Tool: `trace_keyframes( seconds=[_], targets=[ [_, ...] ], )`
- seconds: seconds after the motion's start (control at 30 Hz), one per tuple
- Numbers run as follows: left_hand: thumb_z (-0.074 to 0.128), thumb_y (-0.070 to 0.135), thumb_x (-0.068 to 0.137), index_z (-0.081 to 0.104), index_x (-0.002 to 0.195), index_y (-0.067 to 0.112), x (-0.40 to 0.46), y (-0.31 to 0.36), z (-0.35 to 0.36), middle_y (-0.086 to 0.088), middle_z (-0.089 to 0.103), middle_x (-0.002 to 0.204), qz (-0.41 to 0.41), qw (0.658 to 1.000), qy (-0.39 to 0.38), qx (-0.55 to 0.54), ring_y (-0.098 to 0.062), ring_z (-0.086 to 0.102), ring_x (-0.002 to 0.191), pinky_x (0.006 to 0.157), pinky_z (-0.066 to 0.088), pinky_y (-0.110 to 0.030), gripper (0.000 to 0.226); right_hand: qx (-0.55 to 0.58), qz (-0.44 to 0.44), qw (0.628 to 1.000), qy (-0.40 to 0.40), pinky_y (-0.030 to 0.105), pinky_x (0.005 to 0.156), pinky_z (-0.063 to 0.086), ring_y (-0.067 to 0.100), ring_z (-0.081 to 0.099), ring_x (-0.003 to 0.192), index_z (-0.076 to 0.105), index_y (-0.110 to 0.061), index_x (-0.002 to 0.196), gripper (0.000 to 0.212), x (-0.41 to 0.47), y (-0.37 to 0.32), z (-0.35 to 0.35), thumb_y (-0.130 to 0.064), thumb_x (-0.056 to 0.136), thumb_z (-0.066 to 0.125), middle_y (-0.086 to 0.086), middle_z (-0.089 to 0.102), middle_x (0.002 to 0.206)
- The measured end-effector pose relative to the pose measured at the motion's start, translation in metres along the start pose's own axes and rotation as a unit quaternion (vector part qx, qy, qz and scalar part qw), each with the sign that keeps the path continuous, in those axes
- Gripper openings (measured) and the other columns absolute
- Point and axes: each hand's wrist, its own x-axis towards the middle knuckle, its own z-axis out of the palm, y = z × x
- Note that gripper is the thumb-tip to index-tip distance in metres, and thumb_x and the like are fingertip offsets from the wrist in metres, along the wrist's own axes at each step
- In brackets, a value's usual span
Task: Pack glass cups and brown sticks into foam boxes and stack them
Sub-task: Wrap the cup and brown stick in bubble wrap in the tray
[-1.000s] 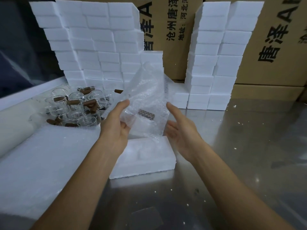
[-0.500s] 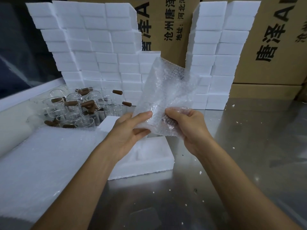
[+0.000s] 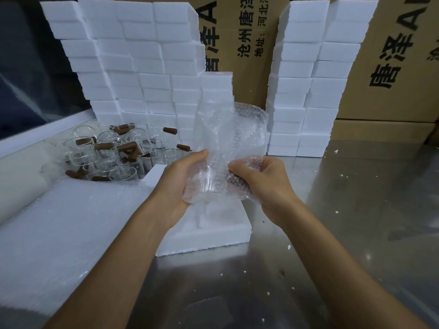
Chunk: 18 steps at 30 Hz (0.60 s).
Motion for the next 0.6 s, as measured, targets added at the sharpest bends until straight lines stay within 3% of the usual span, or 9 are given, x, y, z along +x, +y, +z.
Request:
trace_keyframes(
  seconds=[0.07,0.23,0.33,0.43,0.53,0.6],
  targets=[
    [0.069,0.03,0.084,0.073,0.112,0.015,0.003,0.001,-0.002,-0.007,0.071,0.115,0.002,0.999,0.045,0.011,-0.032,0.068,0.104,0.098,0.051,-0.052,0.032,-0.017,-0.011,1.0,-0.005,0.051,0.075,0.06,0.03,0.073,0.074,0.075,-0.003,0.078,0.009,0.0,0.001,-0.001,-0.007,0.086,0.075,0.02,0.074,0.083],
    [0.064,0.017,0.086,0.072,0.1,0.011,0.011,0.0,-0.003,-0.009,0.072,0.095,0.042,0.99,0.135,0.021,-0.028,0.067,0.086,0.079,0.053,-0.039,0.017,-0.023,-0.025,0.999,-0.021,0.034,0.066,0.062,0.017,0.074,0.068,0.072,-0.008,0.088,0.006,-0.003,0.002,0.002,-0.011,0.085,0.077,0.003,0.076,0.074],
    [0.064,0.018,0.087,0.071,0.095,0.012,0.01,0.0,-0.002,-0.007,0.072,0.09,0.072,0.984,0.165,0.016,-0.026,0.068,0.084,0.074,0.053,-0.038,0.011,-0.009,-0.026,1.0,0.003,0.039,0.068,0.062,0.018,0.074,0.071,0.054,-0.02,0.109,0.03,-0.004,0.003,0.002,-0.023,0.088,0.075,0.002,0.076,0.079],
    [0.065,0.02,0.087,0.066,0.09,0.016,0.009,-0.001,-0.002,-0.007,0.063,0.086,0.092,0.979,0.183,0.018,-0.023,0.059,0.078,0.071,0.046,-0.037,0.006,-0.074,-0.125,0.988,0.056,0.029,0.062,0.057,0.012,0.07,0.065,0.038,-0.033,0.11,0.037,-0.005,0.004,0.001,-0.024,0.092,0.069,0.006,0.067,0.096],
    [0.064,0.021,0.088,0.063,0.091,0.017,0.009,-0.001,-0.002,-0.007,0.057,0.086,0.106,0.974,0.198,0.021,-0.021,0.053,0.077,0.073,0.044,-0.037,0.006,-0.146,-0.223,0.964,0.028,0.031,0.061,0.051,0.012,0.069,0.065,0.051,-0.029,0.112,0.023,-0.006,0.008,0.002,-0.014,0.097,0.06,-0.005,0.063,0.104],
    [0.063,0.021,0.088,0.063,0.091,0.017,0.008,-0.001,-0.001,-0.007,0.059,0.085,0.113,0.973,0.2,0.026,-0.022,0.056,0.076,0.072,0.046,-0.037,0.005,-0.212,-0.234,0.948,0.033,0.024,0.067,0.048,0.006,0.063,0.069,0.056,-0.027,0.128,0.031,-0.006,0.013,0.003,-0.022,0.097,0.06,-0.011,0.062,0.113]
  ],
)
